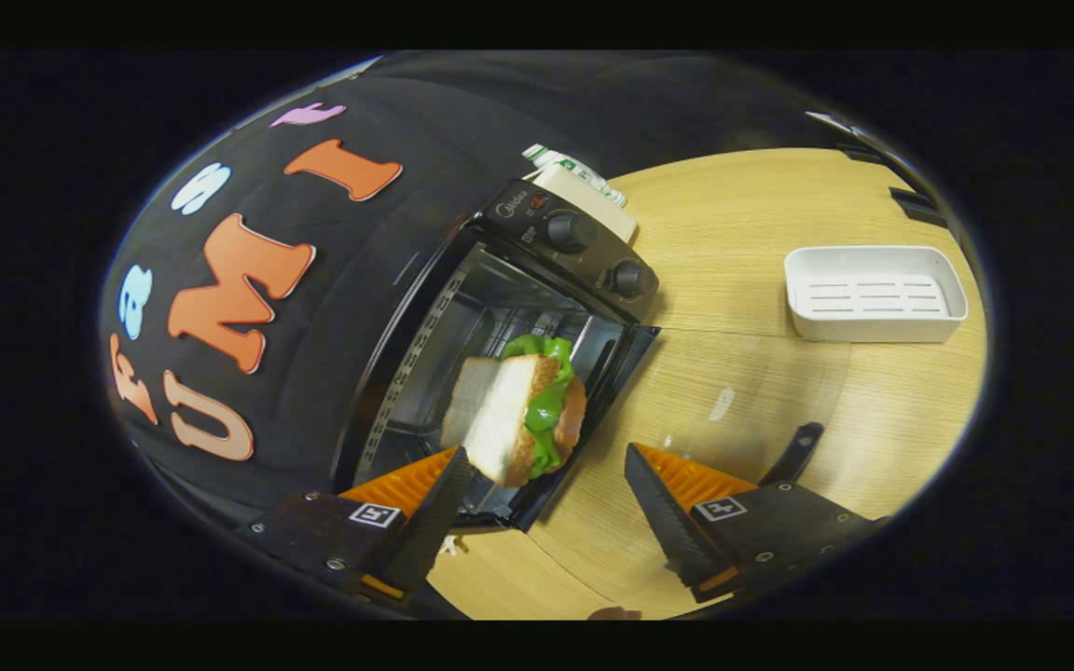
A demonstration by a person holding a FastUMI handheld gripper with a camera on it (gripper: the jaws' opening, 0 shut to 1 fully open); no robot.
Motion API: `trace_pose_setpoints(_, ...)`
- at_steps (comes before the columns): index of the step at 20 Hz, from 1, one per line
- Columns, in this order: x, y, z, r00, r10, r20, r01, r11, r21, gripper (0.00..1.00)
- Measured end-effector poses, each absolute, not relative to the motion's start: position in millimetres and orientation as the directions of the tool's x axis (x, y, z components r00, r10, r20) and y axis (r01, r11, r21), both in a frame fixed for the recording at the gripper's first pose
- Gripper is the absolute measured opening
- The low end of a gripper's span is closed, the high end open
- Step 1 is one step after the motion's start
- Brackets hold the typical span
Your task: Open the toaster oven, put the food inside, and close the toaster oven door.
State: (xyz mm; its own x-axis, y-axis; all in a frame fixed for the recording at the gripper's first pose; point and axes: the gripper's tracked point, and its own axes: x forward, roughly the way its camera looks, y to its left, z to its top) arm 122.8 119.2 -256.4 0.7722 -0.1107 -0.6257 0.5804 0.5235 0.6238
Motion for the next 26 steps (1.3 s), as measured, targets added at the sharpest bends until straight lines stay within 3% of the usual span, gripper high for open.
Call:
trace_pose_setpoints(6, 61, 101, -245, 0.771, -0.119, -0.626, 0.495, 0.731, 0.47, 0.98)
trace_pose_setpoints(11, 15, 81, -263, 0.735, -0.183, -0.652, 0.363, 0.92, 0.15, 0.98)
trace_pose_setpoints(19, -14, 76, -310, 0.683, -0.167, -0.711, 0.128, 0.986, -0.108, 0.99)
trace_pose_setpoints(26, -3, 81, -332, 0.664, -0.125, -0.737, 0.061, 0.992, -0.112, 1.0)
